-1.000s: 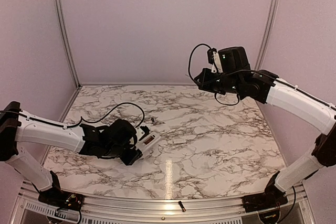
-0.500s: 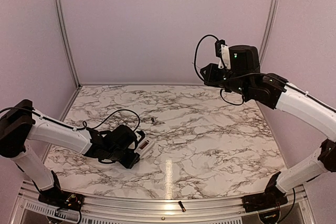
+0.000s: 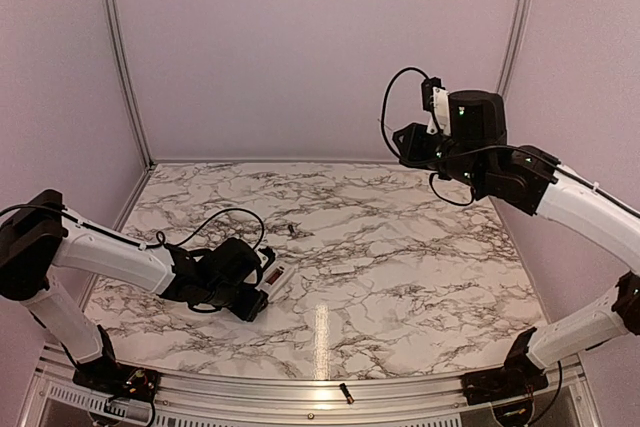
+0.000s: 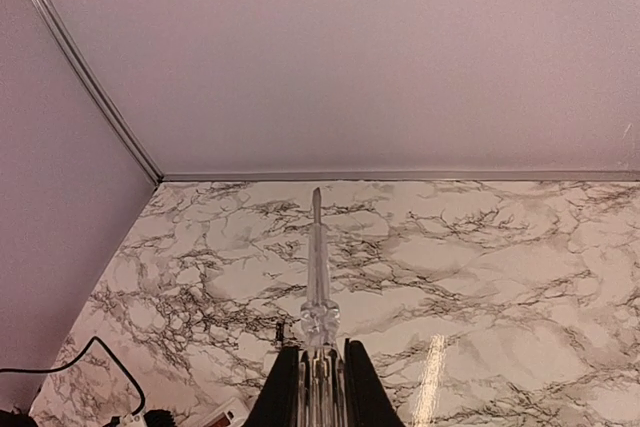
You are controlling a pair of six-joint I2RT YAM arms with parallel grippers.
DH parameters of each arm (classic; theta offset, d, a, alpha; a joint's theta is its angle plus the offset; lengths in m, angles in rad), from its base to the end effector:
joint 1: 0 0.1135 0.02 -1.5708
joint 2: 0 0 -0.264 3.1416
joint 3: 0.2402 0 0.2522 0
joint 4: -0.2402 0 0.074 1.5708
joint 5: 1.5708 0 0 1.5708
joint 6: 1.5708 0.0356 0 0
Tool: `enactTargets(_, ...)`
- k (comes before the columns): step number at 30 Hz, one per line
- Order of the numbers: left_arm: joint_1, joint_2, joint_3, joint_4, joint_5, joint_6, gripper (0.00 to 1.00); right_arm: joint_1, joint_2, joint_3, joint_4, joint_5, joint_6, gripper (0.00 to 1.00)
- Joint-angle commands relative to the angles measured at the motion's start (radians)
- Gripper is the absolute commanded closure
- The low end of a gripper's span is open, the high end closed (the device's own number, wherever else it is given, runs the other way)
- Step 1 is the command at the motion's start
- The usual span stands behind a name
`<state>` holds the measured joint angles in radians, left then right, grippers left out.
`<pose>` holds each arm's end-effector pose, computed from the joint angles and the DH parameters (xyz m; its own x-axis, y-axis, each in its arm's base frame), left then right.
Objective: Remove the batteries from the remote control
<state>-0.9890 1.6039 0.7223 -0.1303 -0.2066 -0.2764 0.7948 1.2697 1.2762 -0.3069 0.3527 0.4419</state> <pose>0.1647 -0.2370 0.1342 -0.6551 0.5099 -0.5576 0.6020 0.7981 0.0226 0.2111 0.1976 0.3954 -0.3749 0.1909 -0.9072 -0.3079 0.8974 0.3161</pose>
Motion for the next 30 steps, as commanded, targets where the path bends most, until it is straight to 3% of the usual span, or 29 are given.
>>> enactTargets(1, 0.009, -0.014, -0.014, 0.035, 0.014, -0.015, 0.34, 0.009, -0.033, -0.018, 0.006, 0.023, -0.013, 1.00)
enactTargets(10, 0.009, -0.119, 0.018, -0.002, 0.006, -0.011, 0.09, 0.009, -0.051, -0.028, 0.017, 0.022, -0.023, 1.00)
enactTargets(17, 0.009, -0.271, 0.133, -0.101, -0.102, 0.034, 0.01, 0.009, -0.055, -0.027, 0.035, 0.019, -0.038, 1.00)
enactTargets(23, 0.045, -0.355, 0.264, -0.141, -0.191, 0.013, 0.01, 0.009, -0.052, -0.026, 0.085, -0.011, -0.058, 1.00)
enactTargets(26, 0.099, -0.379, 0.337, -0.126, -0.050, 0.008, 0.01, 0.009, -0.047, -0.023, 0.126, -0.050, -0.064, 1.00)
enactTargets(30, 0.190, -0.414, 0.389, 0.021, 0.249, -0.084, 0.03, 0.009, -0.035, -0.001, 0.198, -0.160, -0.073, 1.00)
